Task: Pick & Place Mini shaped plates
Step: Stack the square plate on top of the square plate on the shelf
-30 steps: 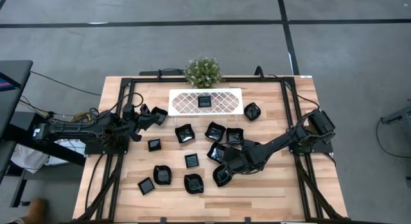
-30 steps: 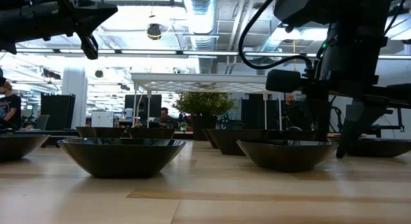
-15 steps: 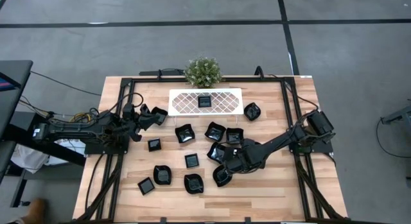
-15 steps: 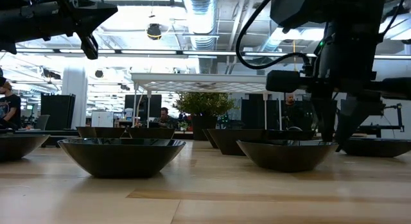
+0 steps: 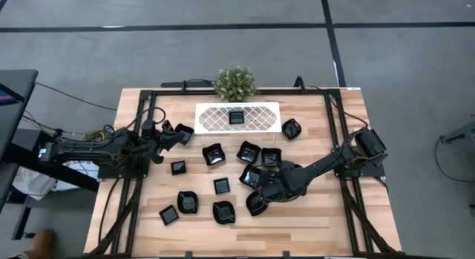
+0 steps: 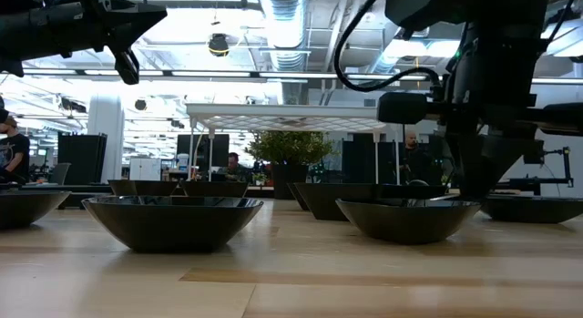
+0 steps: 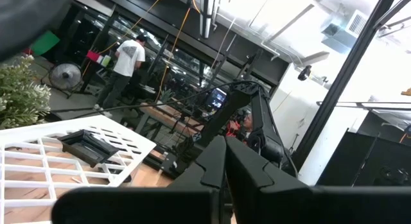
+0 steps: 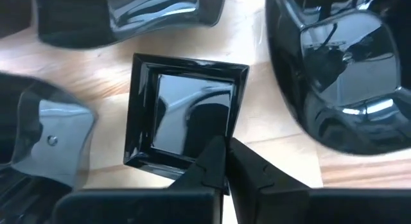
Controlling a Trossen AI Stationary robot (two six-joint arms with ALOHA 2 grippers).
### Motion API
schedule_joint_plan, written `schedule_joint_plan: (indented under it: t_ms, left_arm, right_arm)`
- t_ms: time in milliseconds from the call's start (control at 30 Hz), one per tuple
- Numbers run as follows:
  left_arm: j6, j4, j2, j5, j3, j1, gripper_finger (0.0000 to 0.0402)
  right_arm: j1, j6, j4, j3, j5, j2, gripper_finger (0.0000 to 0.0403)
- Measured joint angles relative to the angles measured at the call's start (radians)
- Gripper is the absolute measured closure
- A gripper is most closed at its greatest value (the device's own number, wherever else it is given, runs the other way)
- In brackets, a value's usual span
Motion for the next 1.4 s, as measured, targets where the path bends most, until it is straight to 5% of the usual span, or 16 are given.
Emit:
schedule_joint_plan:
  t_ms: [800,1400]
  left_arm:
    - [0.000,0.015,0.000,0.000,0.000,0.000,0.0389]
    - [0.000,0.023,0.000,0.000,0.000,0.000,0.0389]
  right_arm:
    - [0.031,-0.121,-0.394,0.392,0.094,0.000,0.0402]
    - [-0.143,-0.653,-0.432,0.708,0.194,-0.002,0.0402]
